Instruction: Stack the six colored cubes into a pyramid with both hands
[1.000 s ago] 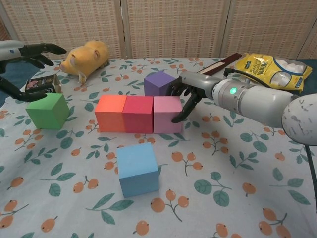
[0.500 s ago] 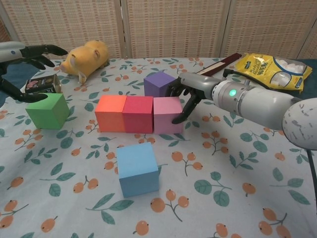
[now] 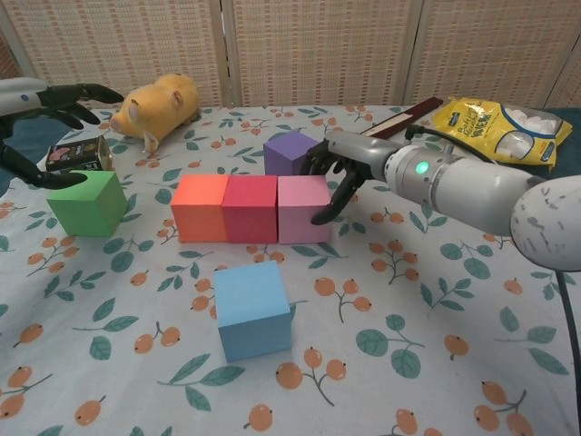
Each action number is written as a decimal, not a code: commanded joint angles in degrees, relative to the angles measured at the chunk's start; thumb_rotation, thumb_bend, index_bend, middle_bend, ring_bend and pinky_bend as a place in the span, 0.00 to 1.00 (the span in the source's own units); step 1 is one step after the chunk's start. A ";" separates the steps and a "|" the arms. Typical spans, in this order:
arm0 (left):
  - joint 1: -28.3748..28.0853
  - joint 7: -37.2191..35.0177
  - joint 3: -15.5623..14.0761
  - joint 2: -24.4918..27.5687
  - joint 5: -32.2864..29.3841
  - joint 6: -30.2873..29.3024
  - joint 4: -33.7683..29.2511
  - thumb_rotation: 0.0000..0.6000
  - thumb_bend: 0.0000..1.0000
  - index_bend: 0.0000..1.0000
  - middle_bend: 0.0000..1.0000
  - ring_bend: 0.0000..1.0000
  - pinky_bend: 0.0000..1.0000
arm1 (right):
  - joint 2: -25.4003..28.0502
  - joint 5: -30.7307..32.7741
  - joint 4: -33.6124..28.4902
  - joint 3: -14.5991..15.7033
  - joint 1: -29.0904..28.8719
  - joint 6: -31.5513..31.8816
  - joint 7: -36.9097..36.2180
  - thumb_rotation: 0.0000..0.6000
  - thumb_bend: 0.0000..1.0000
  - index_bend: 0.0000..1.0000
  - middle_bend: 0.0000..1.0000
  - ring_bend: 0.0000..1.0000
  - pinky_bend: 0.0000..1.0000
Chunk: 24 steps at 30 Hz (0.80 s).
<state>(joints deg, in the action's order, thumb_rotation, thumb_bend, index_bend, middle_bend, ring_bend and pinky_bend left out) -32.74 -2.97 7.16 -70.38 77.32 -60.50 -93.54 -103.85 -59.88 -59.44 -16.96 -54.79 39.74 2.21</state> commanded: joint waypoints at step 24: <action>-0.13 -0.66 -0.03 -0.20 0.10 0.52 0.40 1.00 0.33 0.00 0.00 0.13 0.16 | -0.42 -0.45 0.89 -0.17 -0.75 -0.37 0.17 1.00 0.06 0.39 0.43 0.21 0.16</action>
<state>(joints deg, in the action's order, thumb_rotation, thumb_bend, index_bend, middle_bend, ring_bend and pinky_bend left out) -32.87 -3.62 7.14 -70.57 77.42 -59.99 -93.15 -104.27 -60.33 -58.55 -17.12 -55.54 39.37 2.38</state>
